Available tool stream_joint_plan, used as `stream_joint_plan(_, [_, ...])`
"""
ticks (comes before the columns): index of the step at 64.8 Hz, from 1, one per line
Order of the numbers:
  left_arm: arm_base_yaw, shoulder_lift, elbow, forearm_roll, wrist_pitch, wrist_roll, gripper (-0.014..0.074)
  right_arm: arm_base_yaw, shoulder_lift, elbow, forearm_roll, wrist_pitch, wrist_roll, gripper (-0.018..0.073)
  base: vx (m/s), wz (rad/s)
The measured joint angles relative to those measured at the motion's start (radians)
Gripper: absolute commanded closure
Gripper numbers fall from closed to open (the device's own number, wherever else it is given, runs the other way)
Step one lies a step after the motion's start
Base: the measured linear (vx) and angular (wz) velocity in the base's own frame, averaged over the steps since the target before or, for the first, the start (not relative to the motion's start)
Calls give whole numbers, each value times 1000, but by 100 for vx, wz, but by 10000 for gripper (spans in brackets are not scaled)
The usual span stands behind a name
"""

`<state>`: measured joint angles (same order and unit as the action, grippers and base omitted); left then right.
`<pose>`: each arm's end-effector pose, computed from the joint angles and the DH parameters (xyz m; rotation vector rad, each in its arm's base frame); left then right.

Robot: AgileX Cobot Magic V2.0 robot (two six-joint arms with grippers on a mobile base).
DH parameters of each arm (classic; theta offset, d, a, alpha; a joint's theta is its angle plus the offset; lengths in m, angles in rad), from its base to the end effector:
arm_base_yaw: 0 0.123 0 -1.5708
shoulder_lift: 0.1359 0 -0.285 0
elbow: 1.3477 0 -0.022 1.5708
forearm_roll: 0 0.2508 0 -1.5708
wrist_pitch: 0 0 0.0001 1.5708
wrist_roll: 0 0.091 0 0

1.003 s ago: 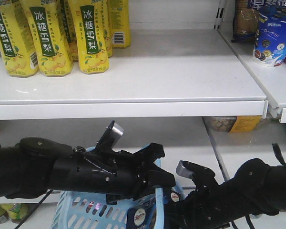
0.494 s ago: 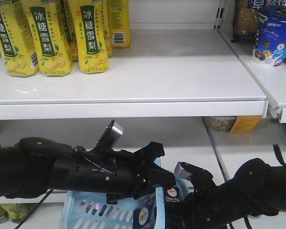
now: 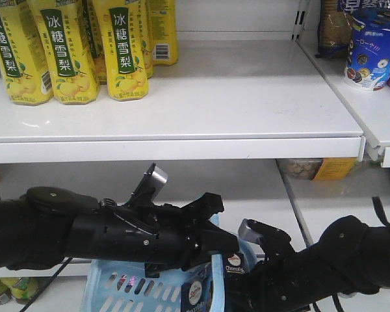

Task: Left arm holds basket, right arm returns cookies
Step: 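Close the right gripper on the Chocofello box inside the basket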

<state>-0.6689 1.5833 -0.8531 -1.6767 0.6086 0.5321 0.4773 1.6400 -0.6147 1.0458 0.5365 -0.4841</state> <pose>0.2182 -0.2385 0.2318 -0.2049 2.5470 -1.5721 0.2048 0.1513 0.1359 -0.0945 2.9364 0.8426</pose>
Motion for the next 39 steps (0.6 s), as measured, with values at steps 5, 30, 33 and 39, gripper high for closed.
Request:
stream_joint_plan(5, [0,0,0,0,0,0,603,0,0,0,0,-6,0,263,0,0])
stream_joint_plan(30, [0,0,0,-7,2,0,603,0,-78,0,-6,-33,0,288,0,0])
stream_joint_plan(33, [0,0,0,-7,2,0,603,0,-89,0,-16,-33,4,288,0,0])
stream_joint_plan(39, [0,0,0,-7,2,0,603,-15,-120,0,-51,-24,35,288,0,0])
